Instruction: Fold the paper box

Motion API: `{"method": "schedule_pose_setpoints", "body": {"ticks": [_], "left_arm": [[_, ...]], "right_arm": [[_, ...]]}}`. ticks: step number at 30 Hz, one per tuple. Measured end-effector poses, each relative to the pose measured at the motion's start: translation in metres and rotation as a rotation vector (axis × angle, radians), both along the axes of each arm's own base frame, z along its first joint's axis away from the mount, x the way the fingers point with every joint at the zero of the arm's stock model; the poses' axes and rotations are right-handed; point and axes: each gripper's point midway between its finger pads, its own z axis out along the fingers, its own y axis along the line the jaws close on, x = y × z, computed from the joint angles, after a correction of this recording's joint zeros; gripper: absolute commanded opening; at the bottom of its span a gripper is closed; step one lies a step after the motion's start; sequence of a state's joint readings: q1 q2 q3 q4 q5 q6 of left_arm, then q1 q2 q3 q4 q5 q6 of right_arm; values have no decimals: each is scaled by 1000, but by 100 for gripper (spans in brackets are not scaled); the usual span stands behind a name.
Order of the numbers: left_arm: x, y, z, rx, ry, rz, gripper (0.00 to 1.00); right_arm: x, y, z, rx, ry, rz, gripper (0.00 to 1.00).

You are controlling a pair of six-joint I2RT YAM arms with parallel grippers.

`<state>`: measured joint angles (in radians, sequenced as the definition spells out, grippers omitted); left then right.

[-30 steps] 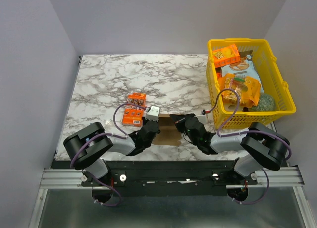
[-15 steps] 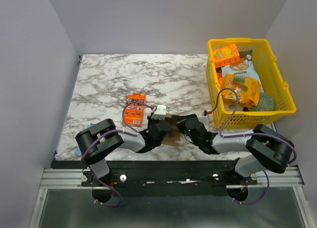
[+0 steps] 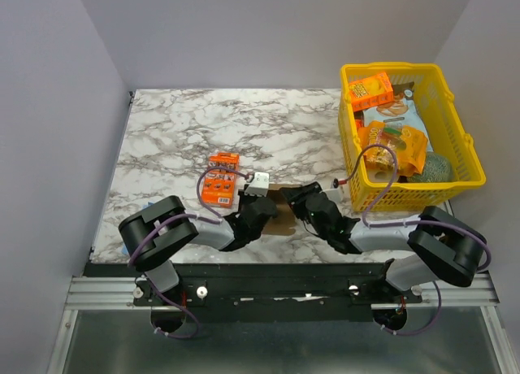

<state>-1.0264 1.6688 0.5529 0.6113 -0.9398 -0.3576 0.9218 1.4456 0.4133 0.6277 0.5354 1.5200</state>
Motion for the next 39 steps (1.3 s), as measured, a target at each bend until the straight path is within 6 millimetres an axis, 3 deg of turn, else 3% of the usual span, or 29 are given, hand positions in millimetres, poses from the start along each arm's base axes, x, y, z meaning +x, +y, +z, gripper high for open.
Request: {"method": "schedule_pose_setpoints", "body": {"ticks": [1,3,7,12,14,18,21,25,35,39], "left_arm": [[1,2,0,11,5,2,0],[1,4,0,28,19,-5,0],[-1,1,1,60,65,-42,0],[-7,-2,5,92,114,-110,0],[-8,-3,5,96,124,-133,0],[-10,-3,0,99,138,-155,0],[-11,-3,0,99,138,-162,0],[-11,-3,2,103,136,-169,0],[-9,-4,0,116,140,-171,0],[-10,-4,0,117,142,-171,0]], "right_arm": [[-1,0,2,-16,-9,13,60],[-4,-1,10,-36,-28,39,65],[-12,-7,47,-38,-102,78,75],[-30,-29,86,-95,-184,122,80],[-32,-36,84,-179,-167,168,78],[-9,-56,73,-304,-101,247,70],[-5,-65,58,-366,-53,297,62],[-5,-61,42,-423,17,382,51],[-1,-50,55,-523,13,476,55],[-5,-38,44,-554,37,526,53]]}}
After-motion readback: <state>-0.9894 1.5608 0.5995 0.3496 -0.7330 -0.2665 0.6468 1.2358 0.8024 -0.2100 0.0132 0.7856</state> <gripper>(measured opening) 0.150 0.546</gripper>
